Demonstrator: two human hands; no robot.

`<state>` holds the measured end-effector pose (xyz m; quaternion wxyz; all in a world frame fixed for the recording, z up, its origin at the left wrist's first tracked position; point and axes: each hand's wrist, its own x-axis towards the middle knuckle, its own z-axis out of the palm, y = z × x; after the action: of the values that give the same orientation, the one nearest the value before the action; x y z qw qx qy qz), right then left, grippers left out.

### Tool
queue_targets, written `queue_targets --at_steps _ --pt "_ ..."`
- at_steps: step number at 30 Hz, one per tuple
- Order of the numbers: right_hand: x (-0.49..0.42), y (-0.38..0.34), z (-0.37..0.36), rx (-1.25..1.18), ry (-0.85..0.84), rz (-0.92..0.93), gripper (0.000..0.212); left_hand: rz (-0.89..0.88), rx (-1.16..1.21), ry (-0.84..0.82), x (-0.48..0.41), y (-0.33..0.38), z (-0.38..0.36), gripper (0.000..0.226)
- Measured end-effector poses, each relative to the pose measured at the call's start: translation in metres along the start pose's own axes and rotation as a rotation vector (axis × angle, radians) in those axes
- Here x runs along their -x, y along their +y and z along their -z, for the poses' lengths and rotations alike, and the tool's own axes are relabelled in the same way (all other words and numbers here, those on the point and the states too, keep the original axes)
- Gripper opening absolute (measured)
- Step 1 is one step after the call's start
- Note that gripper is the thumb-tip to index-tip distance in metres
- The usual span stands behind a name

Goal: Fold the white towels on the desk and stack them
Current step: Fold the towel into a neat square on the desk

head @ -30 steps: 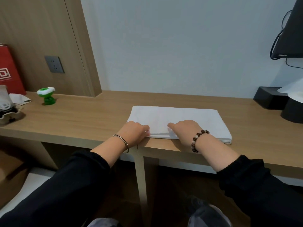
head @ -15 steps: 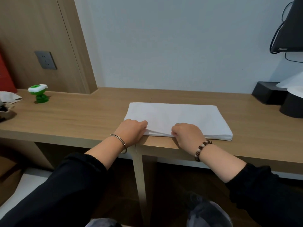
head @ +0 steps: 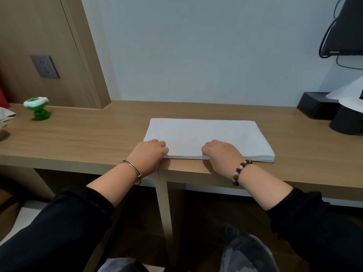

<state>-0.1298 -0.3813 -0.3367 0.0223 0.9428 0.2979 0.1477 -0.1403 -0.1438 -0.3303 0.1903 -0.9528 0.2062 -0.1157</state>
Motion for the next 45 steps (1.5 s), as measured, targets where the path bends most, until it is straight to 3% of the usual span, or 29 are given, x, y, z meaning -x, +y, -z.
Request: queue_targets --at_steps 7,15,20,25,30,34,37,41,45 --pt "0.029 0.028 0.001 0.043 0.049 -0.179 0.021 0.084 0.052 0.024 0.001 0.006 0.001 0.012" --pt "0.053 0.043 -0.007 -0.017 0.142 -0.521 0.012 0.224 -0.019 0.003 0.005 0.013 0.006 0.025" --pt "0.067 0.059 -0.011 -0.088 0.209 -0.687 0.029 0.297 0.068 -0.042 0.012 0.016 0.005 0.026" --pt "0.048 0.050 0.007 -0.049 0.150 -0.753 0.053 0.361 0.059 -0.039 -0.002 0.025 0.014 0.027" --pt "-0.015 0.034 0.023 -0.152 0.067 -0.522 0.033 0.401 0.029 -0.115 -0.021 0.026 0.022 0.022" --pt "-0.032 0.012 -0.004 -0.167 -0.283 -0.386 0.057 0.453 0.061 -0.165 -0.024 0.020 0.029 0.017" --pt "-0.030 0.014 -0.022 -0.161 -0.344 -0.382 0.057 0.494 0.114 -0.182 -0.031 0.013 0.034 0.017" --pt "-0.035 0.016 -0.023 -0.171 -0.364 -0.384 0.058 0.392 0.239 -0.108 -0.062 0.021 0.025 0.044" --pt "-0.037 0.028 -0.022 -0.224 -0.466 -0.387 0.059 0.376 0.430 -0.278 -0.076 0.032 -0.002 0.056"
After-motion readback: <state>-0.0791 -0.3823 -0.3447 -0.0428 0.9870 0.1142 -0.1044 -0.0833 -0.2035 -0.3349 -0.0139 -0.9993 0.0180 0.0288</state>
